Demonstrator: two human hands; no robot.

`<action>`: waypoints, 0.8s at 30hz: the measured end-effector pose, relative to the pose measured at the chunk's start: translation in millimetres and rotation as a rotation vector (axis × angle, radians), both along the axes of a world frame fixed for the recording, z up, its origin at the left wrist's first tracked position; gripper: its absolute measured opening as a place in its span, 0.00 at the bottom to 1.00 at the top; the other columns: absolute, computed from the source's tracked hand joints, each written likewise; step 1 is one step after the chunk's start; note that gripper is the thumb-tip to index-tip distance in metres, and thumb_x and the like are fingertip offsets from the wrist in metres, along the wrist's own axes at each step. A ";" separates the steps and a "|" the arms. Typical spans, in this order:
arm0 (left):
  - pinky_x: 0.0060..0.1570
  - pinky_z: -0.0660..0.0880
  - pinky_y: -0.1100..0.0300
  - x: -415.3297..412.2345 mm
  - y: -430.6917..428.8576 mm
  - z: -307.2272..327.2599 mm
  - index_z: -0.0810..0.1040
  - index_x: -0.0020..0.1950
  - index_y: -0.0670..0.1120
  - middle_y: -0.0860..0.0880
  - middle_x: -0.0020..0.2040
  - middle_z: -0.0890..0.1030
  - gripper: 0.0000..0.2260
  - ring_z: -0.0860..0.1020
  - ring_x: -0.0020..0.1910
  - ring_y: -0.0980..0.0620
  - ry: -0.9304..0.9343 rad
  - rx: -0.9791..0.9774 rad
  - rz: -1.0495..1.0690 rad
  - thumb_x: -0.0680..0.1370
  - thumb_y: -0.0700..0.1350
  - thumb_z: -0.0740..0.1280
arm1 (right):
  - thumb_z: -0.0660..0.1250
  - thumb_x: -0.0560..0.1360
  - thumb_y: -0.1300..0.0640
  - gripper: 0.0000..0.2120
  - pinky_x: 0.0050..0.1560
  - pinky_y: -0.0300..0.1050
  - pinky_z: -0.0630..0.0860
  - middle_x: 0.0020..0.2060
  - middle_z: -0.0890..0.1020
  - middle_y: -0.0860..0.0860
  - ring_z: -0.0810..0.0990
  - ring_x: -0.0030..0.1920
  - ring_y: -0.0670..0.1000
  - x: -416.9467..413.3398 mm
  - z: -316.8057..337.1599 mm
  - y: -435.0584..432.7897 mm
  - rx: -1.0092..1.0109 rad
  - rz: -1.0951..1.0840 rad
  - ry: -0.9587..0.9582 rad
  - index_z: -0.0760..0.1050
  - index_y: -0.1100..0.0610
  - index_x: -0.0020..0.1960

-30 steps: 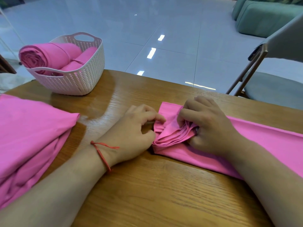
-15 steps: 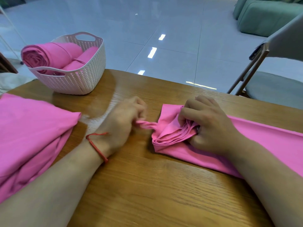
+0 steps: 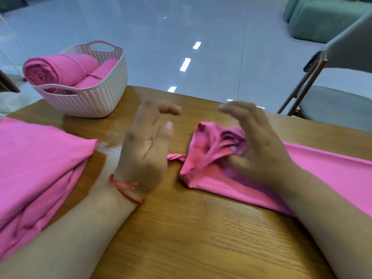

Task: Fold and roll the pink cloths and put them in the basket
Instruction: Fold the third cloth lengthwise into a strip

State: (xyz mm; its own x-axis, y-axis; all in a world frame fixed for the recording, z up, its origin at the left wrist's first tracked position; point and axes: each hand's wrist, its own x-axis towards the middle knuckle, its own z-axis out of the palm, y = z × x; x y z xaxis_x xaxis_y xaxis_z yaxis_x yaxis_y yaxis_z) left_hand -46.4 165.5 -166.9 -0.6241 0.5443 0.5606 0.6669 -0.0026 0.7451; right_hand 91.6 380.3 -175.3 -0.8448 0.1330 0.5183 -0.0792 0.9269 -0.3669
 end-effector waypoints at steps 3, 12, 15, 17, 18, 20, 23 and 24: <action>0.60 0.74 0.48 6.9 0.3 1.7 0.77 0.61 0.39 0.46 0.57 0.79 0.12 0.78 0.58 0.44 0.052 0.119 0.060 0.82 0.36 0.57 | 0.79 0.73 0.61 0.36 0.72 0.56 0.72 0.70 0.73 0.53 0.74 0.70 0.54 -0.9 -1.2 2.5 -0.102 -0.076 0.106 0.69 0.57 0.78; 0.68 0.71 0.52 31.0 15.5 -13.1 0.79 0.68 0.46 0.50 0.64 0.81 0.16 0.77 0.66 0.51 0.455 -0.513 -0.335 0.83 0.46 0.60 | 0.71 0.76 0.63 0.15 0.65 0.59 0.75 0.62 0.80 0.50 0.78 0.64 0.53 -4.4 -9.5 5.9 -0.014 -0.074 0.045 0.81 0.55 0.63; 0.81 0.53 0.45 34.5 27.6 -19.3 0.57 0.84 0.56 0.54 0.85 0.57 0.27 0.52 0.84 0.54 0.464 -0.917 -0.194 0.85 0.61 0.49 | 0.66 0.80 0.57 0.12 0.59 0.58 0.77 0.59 0.82 0.47 0.78 0.60 0.52 -2.7 -8.8 4.3 0.101 -0.071 -0.086 0.82 0.51 0.61; 0.81 0.50 0.41 34.6 30.3 -19.4 0.49 0.85 0.58 0.56 0.86 0.49 0.28 0.46 0.84 0.55 0.403 -0.991 -0.156 0.85 0.61 0.48 | 0.60 0.84 0.51 0.15 0.61 0.56 0.76 0.63 0.81 0.45 0.77 0.62 0.51 -0.6 -9.3 -1.1 0.190 -0.105 -0.244 0.79 0.48 0.66; 0.80 0.52 0.40 37.8 32.3 -18.3 0.51 0.85 0.57 0.56 0.85 0.51 0.28 0.48 0.84 0.54 0.390 -1.002 -0.132 0.85 0.60 0.48 | 0.57 0.84 0.48 0.18 0.64 0.55 0.75 0.67 0.80 0.45 0.76 0.65 0.51 4.0 -10.1 -5.4 0.223 -0.147 -0.305 0.77 0.47 0.70; 0.77 0.59 0.39 48.8 40.3 -11.7 0.61 0.82 0.54 0.52 0.82 0.64 0.27 0.60 0.81 0.50 0.415 -1.014 -0.028 0.82 0.57 0.47 | 0.53 0.84 0.43 0.22 0.69 0.57 0.71 0.73 0.76 0.47 0.73 0.71 0.52 17.9 -12.9 -14.3 0.276 -0.246 -0.367 0.73 0.46 0.74; 0.76 0.60 0.38 66.6 67.3 -10.8 0.70 0.75 0.50 0.47 0.74 0.73 0.24 0.68 0.76 0.44 0.425 -0.953 0.052 0.81 0.53 0.48 | 0.45 0.84 0.38 0.30 0.77 0.59 0.64 0.81 0.67 0.47 0.65 0.80 0.52 41.3 -14.2 -21.8 0.207 -0.331 -0.466 0.66 0.47 0.81; 0.78 0.57 0.39 70.1 78.8 -12.5 0.66 0.78 0.50 0.47 0.79 0.68 0.24 0.62 0.80 0.44 0.385 -0.944 0.010 0.82 0.51 0.49 | 0.43 0.83 0.37 0.32 0.79 0.59 0.62 0.83 0.64 0.46 0.61 0.82 0.51 49.4 -13.4 -21.2 0.158 -0.351 -0.498 0.62 0.46 0.83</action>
